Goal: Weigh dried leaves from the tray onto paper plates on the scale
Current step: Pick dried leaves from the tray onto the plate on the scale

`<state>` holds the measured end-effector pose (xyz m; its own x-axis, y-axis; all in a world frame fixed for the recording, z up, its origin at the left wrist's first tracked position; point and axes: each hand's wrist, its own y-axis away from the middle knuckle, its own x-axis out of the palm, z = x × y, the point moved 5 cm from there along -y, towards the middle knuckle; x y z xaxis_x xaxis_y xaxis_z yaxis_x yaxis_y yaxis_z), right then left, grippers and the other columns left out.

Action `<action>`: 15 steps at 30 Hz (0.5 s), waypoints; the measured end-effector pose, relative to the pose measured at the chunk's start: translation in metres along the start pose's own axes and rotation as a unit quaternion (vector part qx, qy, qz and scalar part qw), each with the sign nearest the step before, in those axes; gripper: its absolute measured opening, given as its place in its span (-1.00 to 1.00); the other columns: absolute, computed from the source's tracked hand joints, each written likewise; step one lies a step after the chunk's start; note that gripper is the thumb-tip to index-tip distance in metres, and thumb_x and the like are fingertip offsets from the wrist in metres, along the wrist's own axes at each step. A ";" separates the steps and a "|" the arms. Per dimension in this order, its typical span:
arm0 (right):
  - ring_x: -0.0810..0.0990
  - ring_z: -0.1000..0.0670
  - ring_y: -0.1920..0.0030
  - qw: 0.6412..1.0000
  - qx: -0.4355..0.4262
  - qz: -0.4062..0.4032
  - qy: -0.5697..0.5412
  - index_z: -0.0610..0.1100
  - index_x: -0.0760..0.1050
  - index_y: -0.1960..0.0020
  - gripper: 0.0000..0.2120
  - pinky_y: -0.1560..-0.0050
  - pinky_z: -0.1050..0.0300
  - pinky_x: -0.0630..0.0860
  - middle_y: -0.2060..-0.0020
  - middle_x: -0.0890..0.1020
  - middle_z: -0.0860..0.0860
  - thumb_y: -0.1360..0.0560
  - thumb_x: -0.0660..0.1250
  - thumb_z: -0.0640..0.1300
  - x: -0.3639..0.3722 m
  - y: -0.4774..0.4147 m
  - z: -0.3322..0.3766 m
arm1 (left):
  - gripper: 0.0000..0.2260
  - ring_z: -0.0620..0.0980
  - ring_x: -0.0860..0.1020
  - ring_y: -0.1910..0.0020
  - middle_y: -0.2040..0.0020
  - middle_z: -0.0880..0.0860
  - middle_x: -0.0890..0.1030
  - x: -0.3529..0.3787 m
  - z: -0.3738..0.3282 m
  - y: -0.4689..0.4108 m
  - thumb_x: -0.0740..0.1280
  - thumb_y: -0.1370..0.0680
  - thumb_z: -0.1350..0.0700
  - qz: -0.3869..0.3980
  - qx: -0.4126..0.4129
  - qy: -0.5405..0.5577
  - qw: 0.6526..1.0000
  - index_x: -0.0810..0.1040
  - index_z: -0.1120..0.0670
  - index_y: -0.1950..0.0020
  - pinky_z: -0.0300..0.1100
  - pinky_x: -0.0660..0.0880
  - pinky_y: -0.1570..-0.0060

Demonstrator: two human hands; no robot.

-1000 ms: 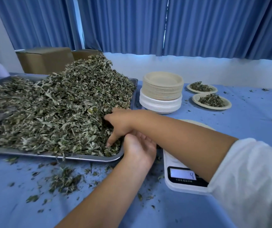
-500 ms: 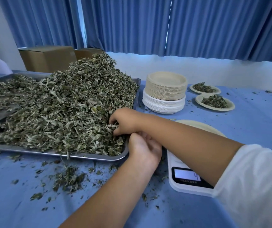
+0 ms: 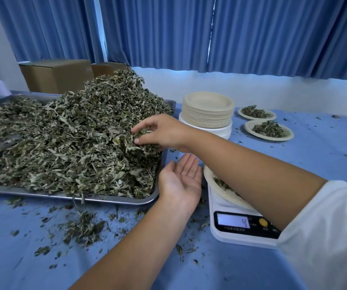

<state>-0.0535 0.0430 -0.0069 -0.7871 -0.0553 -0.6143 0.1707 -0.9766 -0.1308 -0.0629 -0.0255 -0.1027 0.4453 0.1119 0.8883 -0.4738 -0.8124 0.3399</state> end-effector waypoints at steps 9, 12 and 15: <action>0.61 0.03 0.06 0.980 0.055 -0.019 -0.189 -0.10 0.62 -0.12 -0.78 0.12 0.11 0.62 0.07 0.64 0.00 -0.47 0.44 -0.18 -0.016 0.013 -0.001 | -0.57 0.14 0.41 -0.36 -0.30 0.25 0.50 0.004 -0.002 0.003 0.01 -0.67 0.02 0.014 0.004 -0.006 1.000 0.46 0.32 -0.25 0.01 0.26 -0.41; 0.65 0.02 0.11 0.968 0.047 -0.017 -0.247 -0.07 0.62 -0.06 -0.83 0.05 0.07 0.61 0.10 0.69 -0.04 -0.48 0.41 -0.22 -0.034 0.032 -0.006 | -0.58 0.14 0.44 -0.32 -0.26 0.25 0.53 0.004 -0.003 0.005 0.02 -0.67 0.02 0.016 0.005 -0.011 1.000 0.50 0.32 -0.17 0.00 0.28 -0.40; 0.67 -0.02 0.08 0.969 0.044 -0.027 -0.244 -0.02 0.63 -0.05 -0.82 0.00 0.05 0.61 0.04 0.70 -0.09 -0.48 0.41 -0.22 -0.059 0.062 -0.017 | -0.58 0.15 0.45 -0.32 -0.24 0.24 0.54 0.004 -0.002 0.005 0.02 -0.67 0.02 0.015 0.007 -0.016 1.000 0.51 0.31 -0.13 0.00 0.29 -0.39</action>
<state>0.0136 -0.0108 0.0075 -0.9834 -0.0743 -0.1656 0.0874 -0.9935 -0.0727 -0.0650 -0.0281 -0.0973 0.4542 0.0690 0.8882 -0.4771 -0.8231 0.3079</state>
